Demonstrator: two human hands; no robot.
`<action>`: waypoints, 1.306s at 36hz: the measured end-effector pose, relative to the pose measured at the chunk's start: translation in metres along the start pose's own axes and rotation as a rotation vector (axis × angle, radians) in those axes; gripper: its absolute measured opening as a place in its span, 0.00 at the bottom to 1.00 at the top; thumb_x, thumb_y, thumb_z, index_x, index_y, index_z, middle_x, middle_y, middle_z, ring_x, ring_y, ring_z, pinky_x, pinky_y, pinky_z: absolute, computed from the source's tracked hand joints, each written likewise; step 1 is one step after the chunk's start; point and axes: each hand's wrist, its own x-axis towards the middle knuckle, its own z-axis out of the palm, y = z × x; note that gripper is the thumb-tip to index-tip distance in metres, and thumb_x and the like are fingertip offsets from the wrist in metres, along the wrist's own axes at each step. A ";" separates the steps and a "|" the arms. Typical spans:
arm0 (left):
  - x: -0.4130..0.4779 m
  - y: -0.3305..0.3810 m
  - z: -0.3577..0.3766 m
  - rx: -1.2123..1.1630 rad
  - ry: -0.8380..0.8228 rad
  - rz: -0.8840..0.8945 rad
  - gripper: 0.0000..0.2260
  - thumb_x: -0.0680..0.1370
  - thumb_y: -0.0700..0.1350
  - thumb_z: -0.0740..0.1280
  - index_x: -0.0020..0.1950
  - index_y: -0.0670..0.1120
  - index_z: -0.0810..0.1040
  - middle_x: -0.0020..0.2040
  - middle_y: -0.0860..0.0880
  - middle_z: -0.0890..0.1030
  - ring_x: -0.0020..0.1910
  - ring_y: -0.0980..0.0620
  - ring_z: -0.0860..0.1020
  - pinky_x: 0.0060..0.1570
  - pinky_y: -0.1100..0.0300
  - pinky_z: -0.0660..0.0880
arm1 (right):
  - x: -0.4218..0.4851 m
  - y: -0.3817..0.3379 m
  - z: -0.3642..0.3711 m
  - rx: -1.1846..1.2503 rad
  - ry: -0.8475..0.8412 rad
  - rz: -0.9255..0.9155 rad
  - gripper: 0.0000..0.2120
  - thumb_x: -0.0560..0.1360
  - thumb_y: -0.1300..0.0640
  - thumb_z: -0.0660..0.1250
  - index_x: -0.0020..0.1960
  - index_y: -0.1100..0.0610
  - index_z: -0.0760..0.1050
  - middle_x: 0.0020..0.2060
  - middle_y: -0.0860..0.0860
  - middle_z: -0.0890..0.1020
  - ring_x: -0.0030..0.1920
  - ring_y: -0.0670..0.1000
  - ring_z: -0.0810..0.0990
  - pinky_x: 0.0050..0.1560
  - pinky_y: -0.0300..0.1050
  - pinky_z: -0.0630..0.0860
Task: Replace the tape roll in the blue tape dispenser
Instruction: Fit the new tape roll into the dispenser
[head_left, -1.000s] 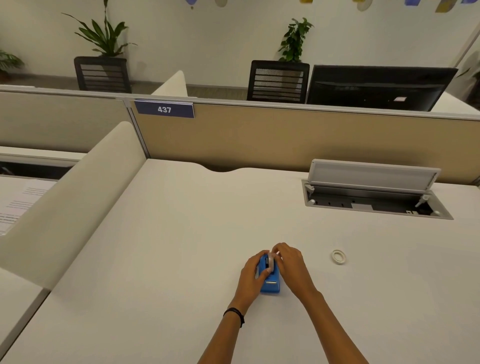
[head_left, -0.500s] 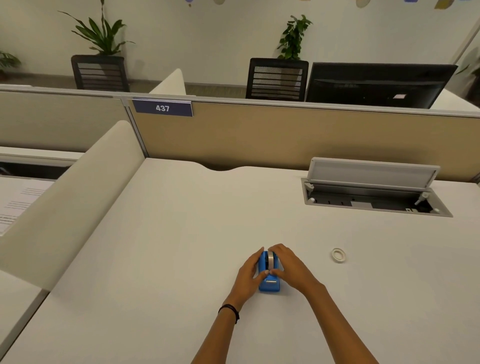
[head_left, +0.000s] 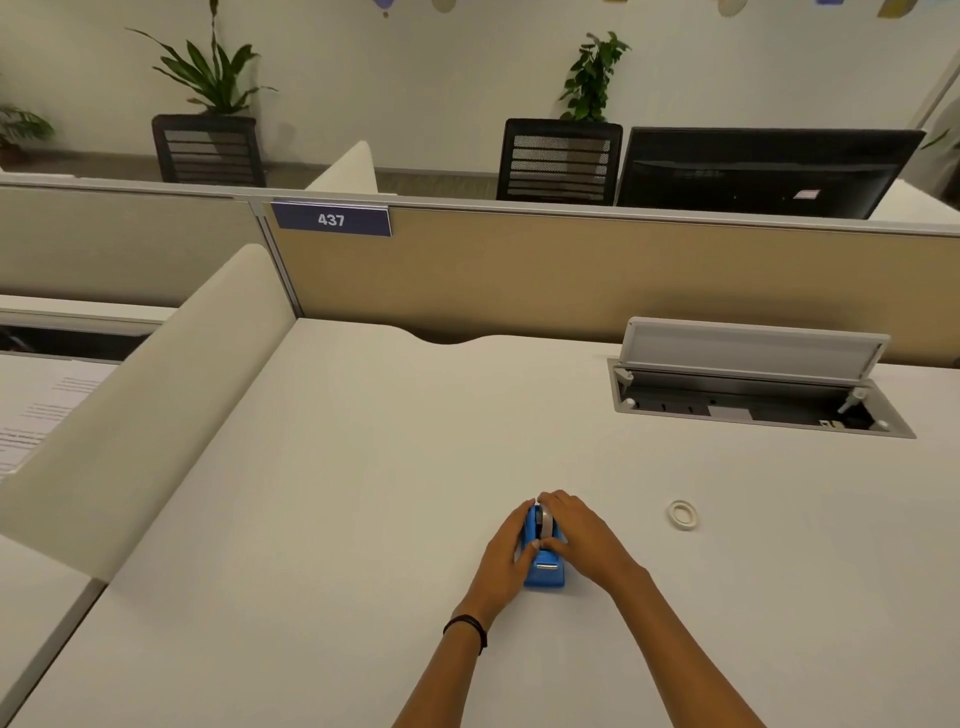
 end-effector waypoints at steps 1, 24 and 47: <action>0.000 0.002 0.000 0.016 -0.010 -0.010 0.32 0.73 0.65 0.57 0.72 0.50 0.57 0.67 0.59 0.62 0.66 0.61 0.63 0.56 0.85 0.59 | 0.000 0.000 -0.001 0.007 -0.006 -0.001 0.21 0.74 0.54 0.65 0.64 0.57 0.64 0.60 0.54 0.73 0.58 0.53 0.71 0.59 0.44 0.70; -0.004 0.007 0.000 0.080 -0.059 -0.033 0.21 0.79 0.50 0.56 0.70 0.58 0.53 0.70 0.59 0.60 0.69 0.60 0.62 0.69 0.61 0.61 | -0.002 -0.001 -0.025 0.214 -0.067 0.044 0.17 0.74 0.58 0.66 0.61 0.58 0.67 0.57 0.55 0.77 0.55 0.53 0.75 0.58 0.48 0.72; 0.009 0.038 -0.011 -0.220 0.109 -0.031 0.10 0.77 0.44 0.63 0.58 0.51 0.75 0.51 0.57 0.79 0.49 0.65 0.79 0.44 0.76 0.74 | -0.012 -0.005 -0.021 0.533 0.115 0.004 0.21 0.70 0.63 0.71 0.59 0.50 0.71 0.52 0.51 0.75 0.48 0.48 0.77 0.41 0.31 0.76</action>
